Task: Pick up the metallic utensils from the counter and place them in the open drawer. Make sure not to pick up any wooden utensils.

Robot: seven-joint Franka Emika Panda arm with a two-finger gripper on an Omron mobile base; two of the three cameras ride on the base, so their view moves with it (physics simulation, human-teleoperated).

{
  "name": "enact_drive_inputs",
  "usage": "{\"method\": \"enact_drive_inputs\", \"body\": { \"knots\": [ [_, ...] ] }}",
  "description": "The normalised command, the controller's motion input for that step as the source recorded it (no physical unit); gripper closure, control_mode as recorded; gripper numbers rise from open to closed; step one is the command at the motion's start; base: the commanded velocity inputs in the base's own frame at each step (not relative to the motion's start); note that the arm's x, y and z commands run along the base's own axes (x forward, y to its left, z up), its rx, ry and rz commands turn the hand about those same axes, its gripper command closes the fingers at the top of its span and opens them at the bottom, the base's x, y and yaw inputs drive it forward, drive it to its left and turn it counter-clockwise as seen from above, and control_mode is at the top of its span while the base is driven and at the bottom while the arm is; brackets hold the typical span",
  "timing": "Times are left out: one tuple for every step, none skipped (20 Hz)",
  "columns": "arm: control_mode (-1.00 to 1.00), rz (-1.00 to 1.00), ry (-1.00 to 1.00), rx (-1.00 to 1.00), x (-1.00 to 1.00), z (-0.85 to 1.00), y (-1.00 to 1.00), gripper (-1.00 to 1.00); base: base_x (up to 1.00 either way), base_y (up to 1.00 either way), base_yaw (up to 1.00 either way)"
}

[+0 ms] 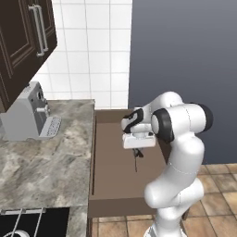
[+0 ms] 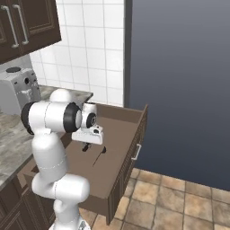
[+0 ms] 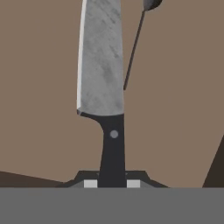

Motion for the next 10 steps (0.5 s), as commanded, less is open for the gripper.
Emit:
{"method": "enact_drive_inputs", "body": {
  "knots": [
    [-1.0,0.0,-0.08,0.0,0.14,-0.03,0.0,1.0,0.0,0.0,0.0],
    [-1.0,0.0,-0.06,0.0,0.16,-0.05,0.0,1.0,0.0,0.0,0.0],
    [-1.0,0.0,-0.03,0.0,0.19,-0.09,0.0,1.0,0.0,0.0,0.0],
    [-1.0,0.0,0.0,0.0,0.16,-0.11,0.0,1.0,0.0,0.0,0.0],
    [-1.0,-0.01,0.0,0.0,0.14,-0.15,0.01,1.0,0.0,0.0,0.0],
    [-1.0,-0.01,0.0,0.0,0.19,-0.18,0.04,1.0,0.0,0.0,0.0],
    [-1.0,-0.02,0.0,0.0,0.16,-0.25,0.08,1.0,0.0,0.0,0.0],
    [-1.0,-0.03,0.0,0.0,0.14,-0.29,0.09,1.0,0.0,0.0,0.0],
    [-1.0,-0.04,0.0,0.0,0.09,-0.34,0.08,1.0,0.0,0.0,0.0],
    [-1.0,-0.04,0.0,0.0,0.03,-0.44,0.11,1.0,0.0,0.0,0.0]
  ]
}}
